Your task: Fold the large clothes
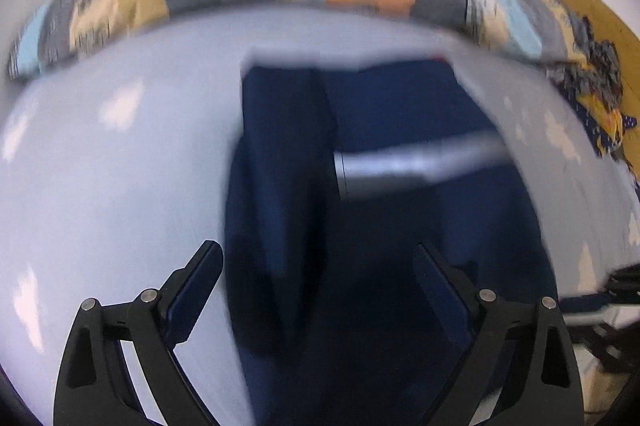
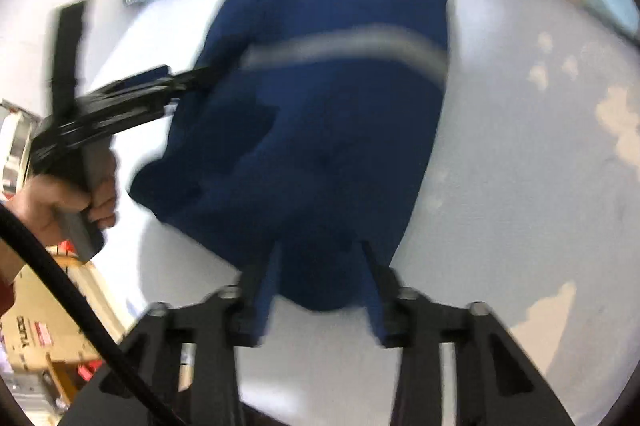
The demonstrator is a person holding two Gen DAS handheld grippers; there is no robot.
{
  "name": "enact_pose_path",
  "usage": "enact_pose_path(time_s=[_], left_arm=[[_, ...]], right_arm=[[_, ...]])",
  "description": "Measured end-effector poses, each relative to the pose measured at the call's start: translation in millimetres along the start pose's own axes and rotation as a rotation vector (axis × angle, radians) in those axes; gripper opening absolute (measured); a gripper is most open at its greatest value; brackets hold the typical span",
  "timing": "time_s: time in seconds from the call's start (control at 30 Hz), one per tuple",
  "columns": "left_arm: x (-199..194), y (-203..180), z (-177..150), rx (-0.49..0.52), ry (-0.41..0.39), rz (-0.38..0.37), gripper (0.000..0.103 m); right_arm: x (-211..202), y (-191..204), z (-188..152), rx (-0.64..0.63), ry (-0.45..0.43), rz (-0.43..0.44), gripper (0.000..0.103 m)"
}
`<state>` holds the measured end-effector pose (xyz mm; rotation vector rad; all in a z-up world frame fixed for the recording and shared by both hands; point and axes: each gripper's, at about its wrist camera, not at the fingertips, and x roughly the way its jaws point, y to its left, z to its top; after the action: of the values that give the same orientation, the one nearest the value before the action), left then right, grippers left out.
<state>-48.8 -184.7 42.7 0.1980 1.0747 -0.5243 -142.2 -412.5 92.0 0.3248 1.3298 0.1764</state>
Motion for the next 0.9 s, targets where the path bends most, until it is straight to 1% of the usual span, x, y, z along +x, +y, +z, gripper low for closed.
enact_pose_path(time_s=[0.03, 0.07, 0.1, 0.17, 0.2, 0.23, 0.27, 0.3, 0.33, 0.37, 0.4, 0.47, 0.5, 0.57, 0.6, 0.63, 0.67, 0.7, 0.73, 0.77, 0.8, 0.83, 0.87, 0.9], left_arm=[[16, 0, -18, -0.014, 0.077, 0.021, 0.096], [28, 1, -28, -0.021, 0.105, 0.029, 0.101], [30, 6, -37, -0.044, 0.074, 0.038, 0.103], [31, 15, -35, -0.101, 0.089, 0.016, 0.103], [26, 15, -30, -0.096, 0.08, 0.026, 0.101], [17, 15, -26, -0.079, 0.055, 0.043, 0.093], [6, 16, -20, -0.062, 0.019, 0.055, 0.092], [-7, 17, -15, -0.053, -0.02, 0.052, 0.092], [-19, 19, -6, -0.046, -0.061, 0.055, 0.092], [-27, 21, 3, -0.043, -0.1, 0.053, 0.092], [-30, 23, 14, -0.042, -0.126, 0.046, 0.092], [-19, 24, 33, -0.04, -0.136, 0.035, 0.092], [-12, 22, 41, -0.034, -0.143, 0.042, 0.092], [9, 19, 59, -0.013, -0.138, 0.035, 0.092], [24, 19, 64, -0.021, -0.112, 0.02, 0.092], [43, 17, 70, -0.032, -0.067, 0.044, 0.092], [61, 18, 70, -0.025, -0.02, 0.075, 0.093], [78, 18, 69, -0.022, 0.026, 0.08, 0.095], [84, 23, 68, -0.045, 0.034, 0.063, 0.097], [86, 27, 71, -0.08, 0.036, 0.045, 0.098], [83, 29, 72, -0.095, 0.044, 0.039, 0.098], [76, 27, 72, -0.087, 0.033, 0.052, 0.097], [65, 25, 70, -0.079, 0.01, 0.061, 0.096], [51, 23, 66, -0.075, -0.015, 0.052, 0.096]], right_arm=[[18, -3, -1, -0.001, 0.022, -0.01, 0.029], [29, -7, 2, 0.012, 0.04, 0.001, 0.029], [40, -14, 7, 0.05, 0.063, 0.023, 0.028], [55, -27, 21, 0.143, 0.128, 0.068, 0.028], [56, -26, 25, 0.129, 0.152, 0.063, 0.028], [50, -21, 31, 0.088, 0.171, 0.056, 0.028], [41, -19, 32, 0.081, 0.171, 0.068, 0.03], [29, -20, 35, 0.091, 0.159, 0.101, 0.033], [12, -23, 40, 0.108, 0.118, 0.131, 0.033], [-8, -26, 47, 0.114, 0.051, 0.154, 0.033], [-20, -28, 54, 0.109, 0.004, 0.153, 0.034], [-34, -36, 80, 0.099, -0.107, 0.084, 0.034], [-34, -40, 92, 0.112, -0.138, 0.075, 0.034], [-20, -51, 121, 0.164, -0.186, 0.072, 0.034], [-7, -54, 138, 0.167, -0.203, 0.058, 0.034], [8, -50, 152, 0.163, -0.192, 0.043, 0.034], [29, -57, 167, 0.175, -0.154, 0.023, 0.034], [46, -62, 177, 0.193, -0.114, 0.014, 0.034], [67, -68, 186, 0.2, -0.064, 0.01, 0.034], [70, -69, 189, 0.196, -0.068, 0.017, 0.034], [71, -71, 192, 0.201, -0.076, 0.029, 0.034], [70, -74, 195, 0.233, -0.061, 0.047, 0.033], [65, -73, 197, 0.243, -0.053, 0.048, 0.033], [57, -70, 197, 0.243, -0.051, 0.042, 0.033]])
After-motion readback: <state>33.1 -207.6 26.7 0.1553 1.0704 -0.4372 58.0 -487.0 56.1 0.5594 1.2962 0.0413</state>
